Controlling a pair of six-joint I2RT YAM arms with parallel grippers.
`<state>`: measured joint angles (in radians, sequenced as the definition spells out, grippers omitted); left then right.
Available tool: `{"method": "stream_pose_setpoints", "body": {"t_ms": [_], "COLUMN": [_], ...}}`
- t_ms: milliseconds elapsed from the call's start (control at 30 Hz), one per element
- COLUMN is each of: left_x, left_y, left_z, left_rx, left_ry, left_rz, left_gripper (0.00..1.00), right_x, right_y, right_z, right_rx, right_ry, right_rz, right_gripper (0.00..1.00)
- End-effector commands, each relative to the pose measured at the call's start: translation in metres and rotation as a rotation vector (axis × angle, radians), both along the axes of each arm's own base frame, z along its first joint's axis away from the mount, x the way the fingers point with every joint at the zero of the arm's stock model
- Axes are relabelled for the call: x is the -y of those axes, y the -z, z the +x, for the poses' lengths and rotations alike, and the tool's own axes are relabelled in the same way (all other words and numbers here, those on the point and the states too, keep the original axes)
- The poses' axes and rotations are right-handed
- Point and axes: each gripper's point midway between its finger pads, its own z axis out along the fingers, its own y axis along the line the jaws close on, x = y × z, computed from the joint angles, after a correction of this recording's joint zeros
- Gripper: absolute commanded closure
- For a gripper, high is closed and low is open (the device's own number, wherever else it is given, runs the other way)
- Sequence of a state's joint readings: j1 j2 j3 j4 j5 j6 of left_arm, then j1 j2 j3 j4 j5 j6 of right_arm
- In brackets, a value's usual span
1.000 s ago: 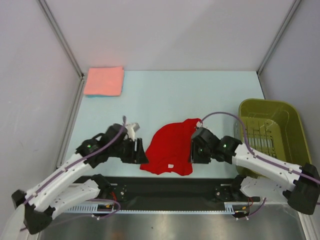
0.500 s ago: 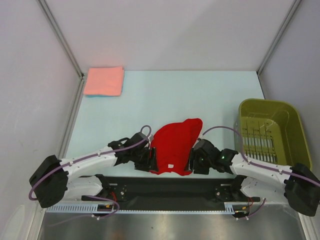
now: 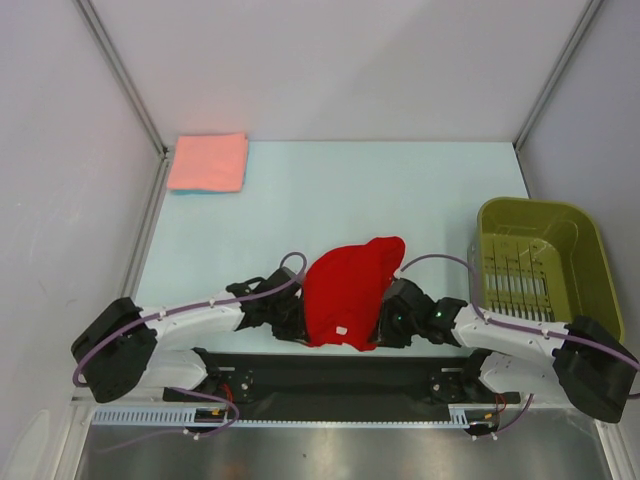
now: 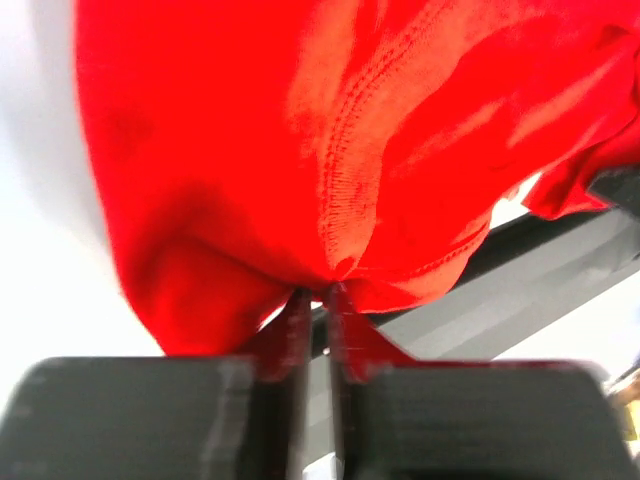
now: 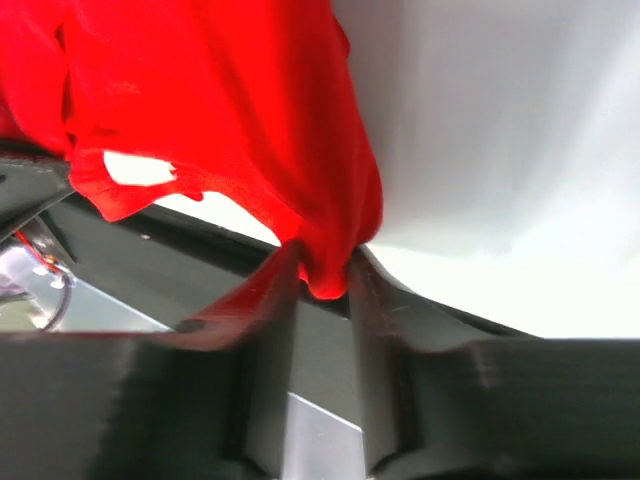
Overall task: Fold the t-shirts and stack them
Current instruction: Flatten the tshirt out
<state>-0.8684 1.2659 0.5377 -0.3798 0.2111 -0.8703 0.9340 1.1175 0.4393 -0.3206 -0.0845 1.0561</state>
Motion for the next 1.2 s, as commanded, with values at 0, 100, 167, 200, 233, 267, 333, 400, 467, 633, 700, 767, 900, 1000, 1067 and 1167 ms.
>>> {"method": "stream_pose_setpoints", "body": {"t_ms": [0, 100, 167, 200, 233, 267, 333, 400, 467, 633, 700, 767, 900, 1000, 1067, 1167], "left_x": [0.001, 0.016, 0.021, 0.025, 0.038, 0.046, 0.070, 0.094, 0.120, 0.153, 0.157, 0.144, 0.105, 0.054, 0.010, -0.045], "left_y": [-0.011, -0.063, -0.098, -0.117, -0.160, -0.181, -0.241, -0.284, -0.333, -0.481, -0.510, -0.532, -0.506, -0.469, -0.437, -0.419], "left_z": [0.013, 0.045, 0.068, 0.081, 0.102, 0.113, 0.156, 0.176, 0.210, 0.234, 0.237, 0.235, 0.244, 0.265, 0.280, 0.286], "left_rx": [0.067, 0.217, 0.345, 0.407, 0.512, 0.558, 0.701, 0.774, 0.851, 1.074, 1.127, 1.171, 1.179, 1.160, 1.110, 1.071], "left_ry": [-0.001, 0.008, 0.012, 0.007, 0.014, 0.024, 0.032, 0.079, 0.114, 0.219, 0.224, 0.205, 0.128, 0.043, -0.035, -0.112], "left_rz": [0.016, -0.013, -0.019, -0.034, -0.089, -0.120, -0.193, -0.290, -0.380, -0.632, -0.678, -0.718, -0.598, -0.362, -0.178, -0.066], "left_gripper": [0.97, 1.00, 1.00, 1.00, 1.00, 1.00, 1.00, 1.00, 1.00, 1.00, 1.00, 1.00, 1.00, 1.00, 1.00, 0.99], "right_x": [-0.008, 0.002, 0.006, 0.025, 0.032, 0.032, 0.063, 0.078, 0.105, 0.136, 0.141, 0.136, 0.097, 0.050, 0.002, -0.030], "right_y": [-0.015, -0.035, -0.074, -0.080, -0.096, -0.137, -0.175, -0.238, -0.271, -0.395, -0.413, -0.442, -0.446, -0.420, -0.400, -0.407], "right_z": [0.003, 0.006, 0.030, 0.036, 0.047, 0.067, 0.102, 0.132, 0.160, 0.174, 0.171, 0.160, 0.134, 0.106, 0.068, 0.029], "right_rx": [0.014, 0.047, 0.165, 0.181, 0.223, 0.312, 0.407, 0.529, 0.589, 0.821, 0.858, 0.922, 0.882, 0.774, 0.691, 0.718], "right_ry": [0.001, -0.015, 0.016, 0.019, 0.037, 0.070, 0.151, 0.203, 0.252, 0.299, 0.296, 0.278, 0.149, -0.014, -0.215, -0.373], "right_rz": [0.040, -0.021, -0.051, -0.126, -0.138, -0.094, -0.113, -0.039, -0.031, -0.018, -0.037, 0.017, 0.202, 0.347, 0.435, 0.485], "right_gripper": [0.88, 1.00, 1.00, 1.00, 1.00, 1.00, 1.00, 1.00, 1.00, 1.00, 1.00, 1.00, 1.00, 1.00, 1.00, 1.00]}}
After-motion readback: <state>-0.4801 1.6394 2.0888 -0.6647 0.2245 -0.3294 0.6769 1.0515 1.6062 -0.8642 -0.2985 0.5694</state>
